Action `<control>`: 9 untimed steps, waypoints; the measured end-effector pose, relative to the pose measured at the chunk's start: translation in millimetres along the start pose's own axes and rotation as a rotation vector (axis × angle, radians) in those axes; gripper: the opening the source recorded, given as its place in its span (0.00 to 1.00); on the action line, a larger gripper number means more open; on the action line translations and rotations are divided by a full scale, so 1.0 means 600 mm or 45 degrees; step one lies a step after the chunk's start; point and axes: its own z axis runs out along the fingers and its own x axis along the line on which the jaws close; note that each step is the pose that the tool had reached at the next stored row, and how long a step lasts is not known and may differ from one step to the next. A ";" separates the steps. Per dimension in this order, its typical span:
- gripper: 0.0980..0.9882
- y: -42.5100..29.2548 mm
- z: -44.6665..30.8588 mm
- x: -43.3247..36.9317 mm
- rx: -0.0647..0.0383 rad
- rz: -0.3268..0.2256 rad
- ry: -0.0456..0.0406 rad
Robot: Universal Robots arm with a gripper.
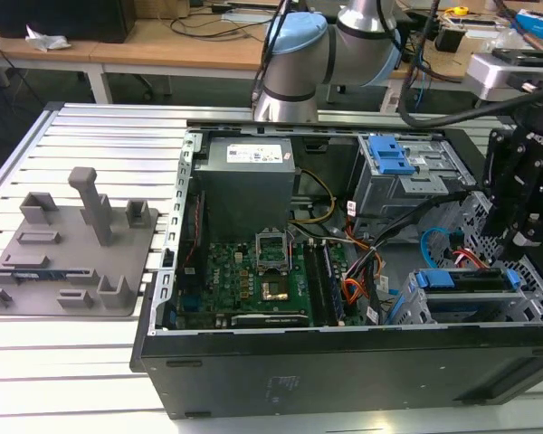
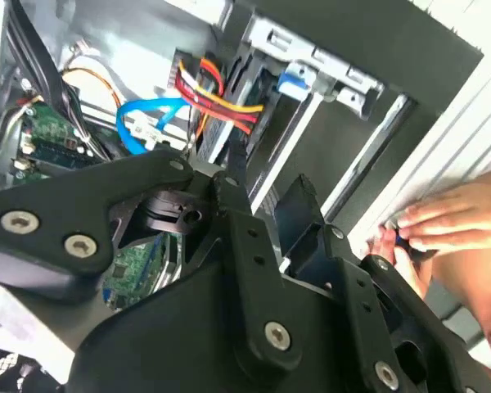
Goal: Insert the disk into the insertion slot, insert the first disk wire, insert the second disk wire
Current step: 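Insert the second disk wire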
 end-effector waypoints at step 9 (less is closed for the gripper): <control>0.36 0.010 -0.001 -0.065 0.013 -0.005 0.125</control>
